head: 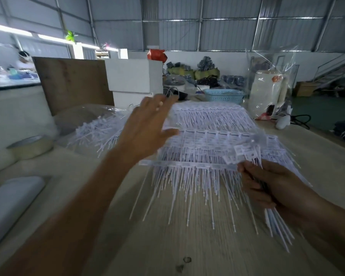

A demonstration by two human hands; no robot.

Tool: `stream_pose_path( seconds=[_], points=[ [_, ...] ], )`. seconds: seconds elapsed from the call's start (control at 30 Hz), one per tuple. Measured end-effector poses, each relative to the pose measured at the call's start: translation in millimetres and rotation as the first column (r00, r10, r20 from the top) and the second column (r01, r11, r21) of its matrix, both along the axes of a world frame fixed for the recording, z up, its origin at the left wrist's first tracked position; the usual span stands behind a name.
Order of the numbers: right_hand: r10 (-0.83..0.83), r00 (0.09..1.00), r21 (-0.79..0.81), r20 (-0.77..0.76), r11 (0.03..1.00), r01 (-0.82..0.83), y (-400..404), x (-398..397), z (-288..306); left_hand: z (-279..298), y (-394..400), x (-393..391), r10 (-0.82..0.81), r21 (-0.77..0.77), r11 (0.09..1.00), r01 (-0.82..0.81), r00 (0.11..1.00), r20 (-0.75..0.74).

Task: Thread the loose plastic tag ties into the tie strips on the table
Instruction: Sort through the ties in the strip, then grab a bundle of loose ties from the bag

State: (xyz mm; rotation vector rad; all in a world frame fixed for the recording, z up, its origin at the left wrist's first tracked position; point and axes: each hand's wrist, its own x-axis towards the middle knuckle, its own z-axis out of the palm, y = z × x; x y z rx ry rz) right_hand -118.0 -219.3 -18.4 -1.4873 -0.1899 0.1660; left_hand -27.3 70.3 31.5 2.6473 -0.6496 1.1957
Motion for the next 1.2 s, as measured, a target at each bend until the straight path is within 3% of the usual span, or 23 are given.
stream_pose_path(
  seconds=[0.03,0.1,0.17,0.23,0.37,0.47,0.63,0.73,0.8,0.9,0.97,1.1,1.2],
  points=[
    [-0.008,1.000,-0.011,0.005,1.000,0.008,-0.5,0.0,0.3,-1.4,21.1,6.8,0.166,-0.072,0.984,-0.165,0.986,0.004],
    [-0.018,1.000,-0.039,-0.003,0.999,0.018,0.7,-0.7,-1.3,-10.8,58.1,16.9,0.418,-0.126,0.891,-0.436,0.897,-0.145],
    [-0.018,1.000,-0.062,-0.022,0.998,0.017,3.9,-1.3,-4.0,-27.4,85.6,24.3,0.534,-0.062,0.810,-0.583,0.777,-0.333],
    [-0.012,0.999,-0.051,-0.038,0.999,0.010,6.0,-0.8,-5.7,-41.6,102.8,29.2,0.573,-0.013,0.780,-0.626,0.722,-0.387],
    [-0.007,0.996,-0.021,-0.092,1.000,0.005,2.0,-0.2,-3.9,-53.5,111.2,38.6,0.453,-0.249,0.814,-0.524,0.842,-0.292],
    [-0.002,0.997,-0.102,-0.081,0.995,-0.006,4.7,-4.3,-2.5,-41.3,104.5,42.1,0.366,-0.406,0.824,-0.395,0.918,-0.150],
    [0.052,0.994,-0.339,0.098,0.941,-0.016,25.7,-21.1,8.0,7.0,91.5,51.6,0.177,-0.499,0.852,-0.157,0.984,-0.007],
    [0.121,0.992,-0.344,0.039,0.934,-0.100,54.5,-25.9,21.2,36.5,93.5,62.9,0.135,-0.518,0.849,-0.107,0.991,0.018],
    [0.189,0.979,-0.296,-0.075,0.933,-0.203,84.1,-21.2,24.7,49.1,97.6,69.6,0.117,-0.550,0.830,-0.092,0.993,0.011],
    [0.273,0.943,-0.174,-0.189,0.936,-0.306,144.1,7.8,26.1,47.5,99.9,76.2,0.007,-0.718,0.695,-0.039,0.999,-0.047],
    [0.253,0.947,-0.130,-0.199,0.951,-0.282,191.2,42.1,29.2,40.9,99.8,80.5,-0.028,-0.768,0.639,-0.046,0.996,-0.083],
    [0.234,0.930,0.097,-0.283,0.972,-0.215,278.9,117.5,37.1,43.2,103.1,83.8,-0.056,-0.736,0.677,-0.031,0.994,-0.094],
    [0.071,0.967,0.186,-0.245,0.982,-0.025,319.5,173.8,50.6,51.0,107.1,82.5,-0.034,-0.740,0.672,-0.021,0.998,-0.059]
  ],
)
